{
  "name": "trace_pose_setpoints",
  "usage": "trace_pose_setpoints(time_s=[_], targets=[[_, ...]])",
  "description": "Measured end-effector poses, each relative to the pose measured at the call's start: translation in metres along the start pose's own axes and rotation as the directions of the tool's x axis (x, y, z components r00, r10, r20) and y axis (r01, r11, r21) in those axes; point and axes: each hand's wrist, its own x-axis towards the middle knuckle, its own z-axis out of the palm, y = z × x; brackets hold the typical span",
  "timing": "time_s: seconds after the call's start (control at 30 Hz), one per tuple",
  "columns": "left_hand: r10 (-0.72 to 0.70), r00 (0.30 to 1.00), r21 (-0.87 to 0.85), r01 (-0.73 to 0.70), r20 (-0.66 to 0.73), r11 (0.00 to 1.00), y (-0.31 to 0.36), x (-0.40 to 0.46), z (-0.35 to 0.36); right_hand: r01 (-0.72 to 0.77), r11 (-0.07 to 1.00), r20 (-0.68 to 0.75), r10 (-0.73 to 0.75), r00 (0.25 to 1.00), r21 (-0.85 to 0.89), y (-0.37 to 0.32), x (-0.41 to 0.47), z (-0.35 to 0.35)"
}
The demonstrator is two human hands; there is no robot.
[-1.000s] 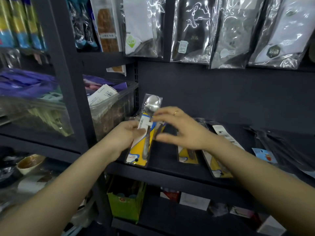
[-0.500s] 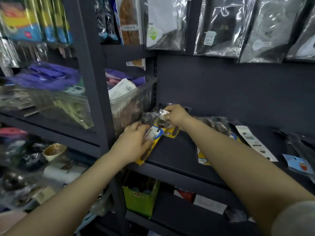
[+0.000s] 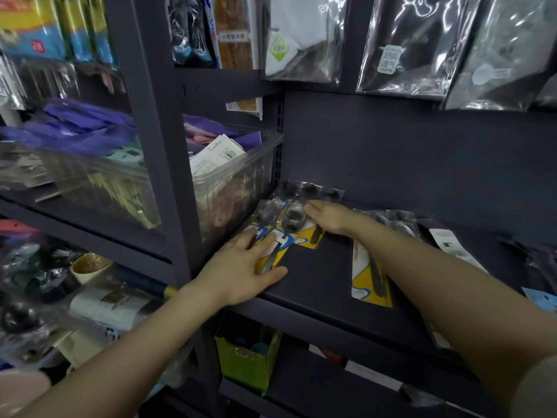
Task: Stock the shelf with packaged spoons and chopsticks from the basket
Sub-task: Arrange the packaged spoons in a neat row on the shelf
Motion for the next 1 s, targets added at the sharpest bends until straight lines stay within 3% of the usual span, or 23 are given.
trace_pose_setpoints(time_s=[0.27,0.4,0.47,0.57,0.7,0.87,1.0], targets=[[0.015,1.000,0.010,-0.014,-0.027,1.000,0.002,0.002,0.001,0.079,0.993,0.044,-0.075,0.996,-0.093,-0.006,0.005,-0.001],[0.014,1.000,0.010,-0.014,0.008,1.000,0.005,0.005,-0.004,0.131,0.991,-0.183,-0.133,0.974,-0.024,-0.001,-0.012,-0.021],[0.042,0.999,-0.021,-0.042,-0.014,0.999,0.003,0.005,-0.009,0.115,0.991,-0.227,-0.129,0.965,-0.073,0.015,-0.029,-0.034],[0.187,0.972,-0.086,-0.200,-0.140,0.976,0.010,0.003,-0.015,0.029,0.963,-0.058,-0.046,0.997,-0.267,0.044,-0.054,-0.045],[0.338,0.927,-0.111,-0.358,-0.164,0.927,0.035,0.003,-0.011,0.012,0.947,0.073,0.012,0.997,-0.322,0.067,-0.065,-0.045],[0.310,0.949,-0.241,-0.313,-0.051,0.919,0.072,0.017,0.000,-0.121,0.959,0.079,0.145,0.986,-0.256,0.076,-0.065,-0.047],[0.325,0.943,-0.218,-0.302,0.075,0.928,0.103,0.034,0.006,-0.175,0.947,0.061,0.198,0.978,-0.270,0.090,-0.064,-0.058]])
